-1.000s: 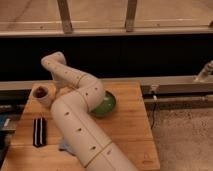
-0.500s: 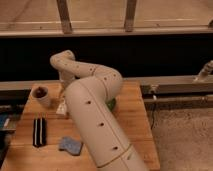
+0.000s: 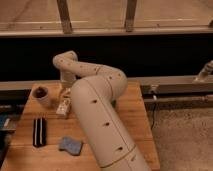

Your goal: Stand the bottle upright

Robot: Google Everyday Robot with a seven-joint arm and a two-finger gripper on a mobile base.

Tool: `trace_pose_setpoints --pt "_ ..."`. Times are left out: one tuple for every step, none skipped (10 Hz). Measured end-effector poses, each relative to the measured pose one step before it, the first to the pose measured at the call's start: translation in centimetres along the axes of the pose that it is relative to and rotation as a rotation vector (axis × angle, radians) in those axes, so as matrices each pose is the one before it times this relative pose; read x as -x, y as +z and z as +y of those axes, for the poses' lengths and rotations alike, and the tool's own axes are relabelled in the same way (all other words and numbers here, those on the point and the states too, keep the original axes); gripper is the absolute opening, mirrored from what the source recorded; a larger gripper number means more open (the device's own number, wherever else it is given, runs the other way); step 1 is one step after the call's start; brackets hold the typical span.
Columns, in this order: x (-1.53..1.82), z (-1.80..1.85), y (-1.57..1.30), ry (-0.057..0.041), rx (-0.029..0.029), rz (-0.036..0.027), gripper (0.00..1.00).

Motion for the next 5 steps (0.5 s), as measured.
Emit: trace_pose_setpoints --pt "0.214 0.221 0.105 -0.00395 0.00307 -0.00118 0.80" --pt "0.243 0.227 0.152 -0.00350 0.00219 0.00114 0.80" --pt "0.167 0.204 0.360 -0.00364 -0.00034 0.00702 0.80" --pt "0.169 0.034 0.562 -0.00099 -0.00533 0.01322 0.80" --pt "0.123 0.113 0.329 -0.00118 -0.00270 0.00750 0.80"
